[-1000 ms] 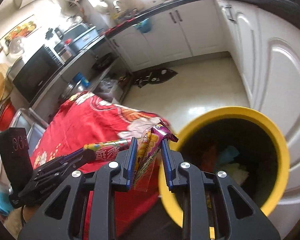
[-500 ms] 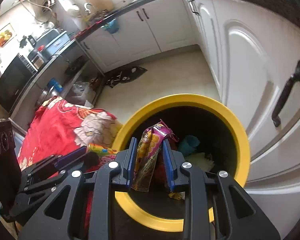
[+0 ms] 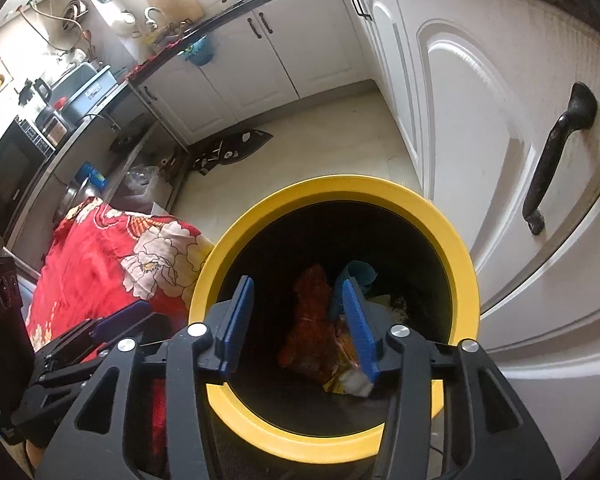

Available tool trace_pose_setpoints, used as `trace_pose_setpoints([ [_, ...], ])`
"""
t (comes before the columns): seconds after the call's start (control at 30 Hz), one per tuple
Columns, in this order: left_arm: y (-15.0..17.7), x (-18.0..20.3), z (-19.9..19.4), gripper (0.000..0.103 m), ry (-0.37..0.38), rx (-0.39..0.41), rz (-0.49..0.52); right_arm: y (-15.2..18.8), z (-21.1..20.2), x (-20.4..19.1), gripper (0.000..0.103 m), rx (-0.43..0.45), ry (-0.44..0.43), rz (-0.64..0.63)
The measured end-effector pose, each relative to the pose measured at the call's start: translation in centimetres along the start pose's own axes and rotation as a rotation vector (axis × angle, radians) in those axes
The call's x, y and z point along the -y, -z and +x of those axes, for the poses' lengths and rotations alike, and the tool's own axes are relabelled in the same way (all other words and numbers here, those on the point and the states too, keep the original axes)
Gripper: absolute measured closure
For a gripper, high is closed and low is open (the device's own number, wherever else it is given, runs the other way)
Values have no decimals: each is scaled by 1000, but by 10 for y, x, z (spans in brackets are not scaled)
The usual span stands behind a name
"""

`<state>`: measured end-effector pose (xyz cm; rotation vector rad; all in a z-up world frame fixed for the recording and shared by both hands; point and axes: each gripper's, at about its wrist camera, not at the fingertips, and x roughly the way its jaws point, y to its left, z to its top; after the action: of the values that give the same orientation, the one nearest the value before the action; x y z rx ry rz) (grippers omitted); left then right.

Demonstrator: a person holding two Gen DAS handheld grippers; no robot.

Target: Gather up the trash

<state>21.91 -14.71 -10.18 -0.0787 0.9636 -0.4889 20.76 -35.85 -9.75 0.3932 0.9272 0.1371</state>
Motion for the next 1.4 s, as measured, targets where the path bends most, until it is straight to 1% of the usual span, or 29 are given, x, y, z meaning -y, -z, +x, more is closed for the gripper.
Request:
trace_pose_setpoints([
  [0.03, -1, -1, -1, 42, -6, 2, -4, 0, -1, 0, 54, 3, 0, 0],
  [0.07, -1, -4, -4, 39, -15, 6, -12, 0, -3, -1, 53, 6, -1, -3],
  [0.1, -1, -5, -5, 37, -19, 9, -17, 1, -4, -2, 50, 11, 0, -4],
  [0.17, -2, -11, -11, 27, -35, 19, -36, 1, -8, -4, 47, 23, 1, -9],
  [0.37, -3, -23, -31, 11, -73, 50, -68, 6, -23, -18, 36, 60, -3, -38],
  [0.43, 0, -26, -41, 11, -87, 73, -71, 10, -31, -23, 29, 84, 5, -52],
  [0.6, 8, -30, -69, 11, -115, 147, -81, 24, -52, -36, 17, 156, 31, -92],
  [0.8, 22, -31, -97, 11, -143, 213, -83, 47, -76, -60, 14, 252, 54, -190],
  [0.9, 30, -31, -112, 11, -157, 250, -80, 56, -87, -71, 7, 307, 50, -227],
  [1.1, 42, -28, -135, 11, -175, 309, -77, 76, -111, -86, 7, 431, 47, -270],
  [1.33, 65, -21, -158, 11, -220, 392, -61, 111, -131, -101, 7, 559, 92, -340],
  [1.4, 72, -18, -164, 11, -230, 414, -54, 125, -138, -106, 6, 619, 114, -381],
])
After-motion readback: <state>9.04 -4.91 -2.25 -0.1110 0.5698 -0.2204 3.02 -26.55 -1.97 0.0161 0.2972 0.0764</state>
